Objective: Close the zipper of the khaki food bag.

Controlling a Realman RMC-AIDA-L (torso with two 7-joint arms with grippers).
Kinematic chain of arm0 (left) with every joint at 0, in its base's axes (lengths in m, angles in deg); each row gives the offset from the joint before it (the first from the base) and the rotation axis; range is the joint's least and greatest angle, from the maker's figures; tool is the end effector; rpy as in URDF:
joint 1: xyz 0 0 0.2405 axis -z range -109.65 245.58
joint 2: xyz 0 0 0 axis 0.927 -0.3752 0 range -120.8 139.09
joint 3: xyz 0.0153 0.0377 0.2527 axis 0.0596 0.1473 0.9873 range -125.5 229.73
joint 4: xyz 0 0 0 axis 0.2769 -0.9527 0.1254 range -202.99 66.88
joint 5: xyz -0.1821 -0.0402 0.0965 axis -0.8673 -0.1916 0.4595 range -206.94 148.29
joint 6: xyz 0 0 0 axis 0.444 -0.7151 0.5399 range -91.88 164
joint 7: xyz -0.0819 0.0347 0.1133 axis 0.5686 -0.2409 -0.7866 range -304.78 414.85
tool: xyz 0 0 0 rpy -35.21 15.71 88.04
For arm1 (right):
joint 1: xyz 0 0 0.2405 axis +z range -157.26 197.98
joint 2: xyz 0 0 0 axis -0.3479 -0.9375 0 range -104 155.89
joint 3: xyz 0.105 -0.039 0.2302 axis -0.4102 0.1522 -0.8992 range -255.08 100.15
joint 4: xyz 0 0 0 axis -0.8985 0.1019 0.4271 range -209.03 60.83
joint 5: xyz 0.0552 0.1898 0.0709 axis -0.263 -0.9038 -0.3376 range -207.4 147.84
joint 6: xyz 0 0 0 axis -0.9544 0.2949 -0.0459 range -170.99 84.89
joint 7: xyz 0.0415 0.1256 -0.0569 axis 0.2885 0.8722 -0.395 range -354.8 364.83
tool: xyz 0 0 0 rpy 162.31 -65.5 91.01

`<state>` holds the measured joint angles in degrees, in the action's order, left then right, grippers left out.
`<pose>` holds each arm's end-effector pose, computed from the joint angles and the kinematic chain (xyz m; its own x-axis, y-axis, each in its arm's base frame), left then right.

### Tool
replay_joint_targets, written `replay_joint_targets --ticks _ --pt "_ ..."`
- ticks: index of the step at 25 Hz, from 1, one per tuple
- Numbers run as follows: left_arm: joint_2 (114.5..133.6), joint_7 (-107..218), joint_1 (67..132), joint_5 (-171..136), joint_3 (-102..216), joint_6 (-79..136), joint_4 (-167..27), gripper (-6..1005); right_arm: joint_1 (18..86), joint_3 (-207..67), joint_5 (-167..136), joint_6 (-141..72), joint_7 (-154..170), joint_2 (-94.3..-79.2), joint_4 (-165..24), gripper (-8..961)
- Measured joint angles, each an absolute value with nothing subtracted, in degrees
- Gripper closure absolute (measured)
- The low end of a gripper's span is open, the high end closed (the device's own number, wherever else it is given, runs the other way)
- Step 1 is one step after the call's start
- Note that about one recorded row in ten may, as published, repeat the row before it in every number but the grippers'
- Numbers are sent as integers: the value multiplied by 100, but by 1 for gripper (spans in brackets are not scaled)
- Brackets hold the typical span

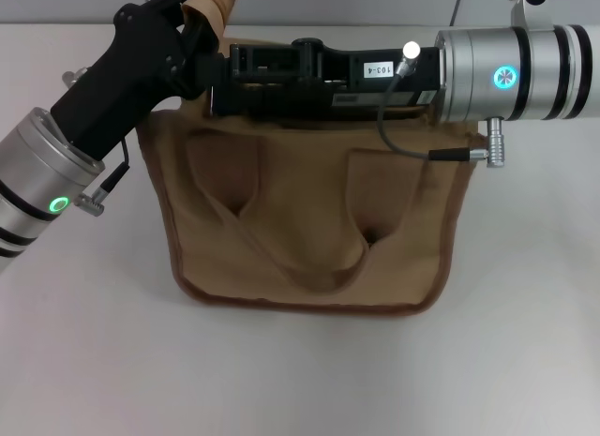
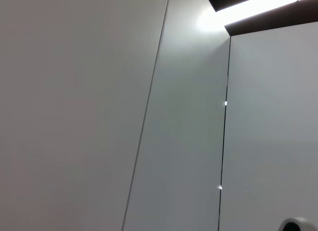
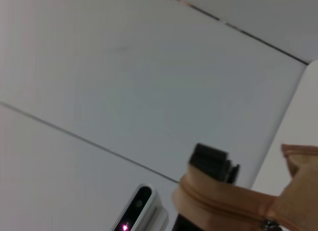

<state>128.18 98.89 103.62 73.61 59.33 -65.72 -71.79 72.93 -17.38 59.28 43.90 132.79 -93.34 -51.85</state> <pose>-0.2188 0.3217 -0.0044 0.3304 -0.1208 0.9361 0.4888 -0.8265 -0.2792 0.1023 0.3723 -0.0547 0.3484 -0.8800 -0.3227 -0.6763 -0.4744 0.5635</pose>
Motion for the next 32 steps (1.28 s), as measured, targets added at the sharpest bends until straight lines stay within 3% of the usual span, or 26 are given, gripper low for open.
replay_joint_targets --ticks 11,32 --pt "12812 9890 10330 7367 5770 -6521 -7176 978 6992 -1804 5773 4507 13085 -9316 -5180 194" --pt "12808 9960 10363 7349 5758 -6510 -7037 978 7109 -1729 5767 4334 12937 -9357 -5204 195"
